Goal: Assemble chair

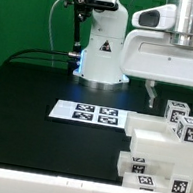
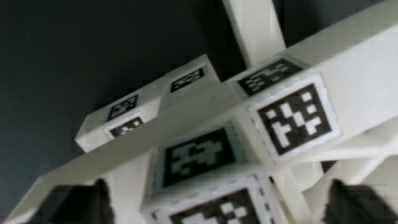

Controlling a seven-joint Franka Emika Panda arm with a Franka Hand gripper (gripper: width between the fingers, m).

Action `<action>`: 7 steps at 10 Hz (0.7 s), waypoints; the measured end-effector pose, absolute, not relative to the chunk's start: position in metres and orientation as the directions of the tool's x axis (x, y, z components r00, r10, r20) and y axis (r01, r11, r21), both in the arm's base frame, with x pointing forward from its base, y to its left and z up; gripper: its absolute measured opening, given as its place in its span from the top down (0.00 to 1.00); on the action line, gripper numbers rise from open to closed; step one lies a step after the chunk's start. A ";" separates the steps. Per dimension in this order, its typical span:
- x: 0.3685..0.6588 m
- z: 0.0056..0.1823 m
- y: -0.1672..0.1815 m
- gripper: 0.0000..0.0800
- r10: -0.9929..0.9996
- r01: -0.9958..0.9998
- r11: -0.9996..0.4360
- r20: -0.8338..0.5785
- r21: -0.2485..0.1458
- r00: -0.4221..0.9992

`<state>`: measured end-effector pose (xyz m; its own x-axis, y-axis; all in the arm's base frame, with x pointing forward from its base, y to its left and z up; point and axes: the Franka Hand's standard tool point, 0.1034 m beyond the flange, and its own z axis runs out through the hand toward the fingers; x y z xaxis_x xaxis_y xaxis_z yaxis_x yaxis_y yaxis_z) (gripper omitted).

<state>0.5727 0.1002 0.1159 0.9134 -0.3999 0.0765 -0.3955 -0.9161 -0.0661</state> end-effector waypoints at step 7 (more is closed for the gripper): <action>0.573 0.116 0.097 0.65 -0.860 -0.854 -0.508 0.012 -0.107 0.510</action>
Offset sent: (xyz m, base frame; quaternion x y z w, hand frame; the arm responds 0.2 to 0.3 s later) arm 0.0077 -0.0088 0.0069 -0.0073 -0.0084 0.2082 0.9780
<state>0.5735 0.0968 0.1160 0.5102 -0.8600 0.0119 -0.8544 -0.5084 -0.1073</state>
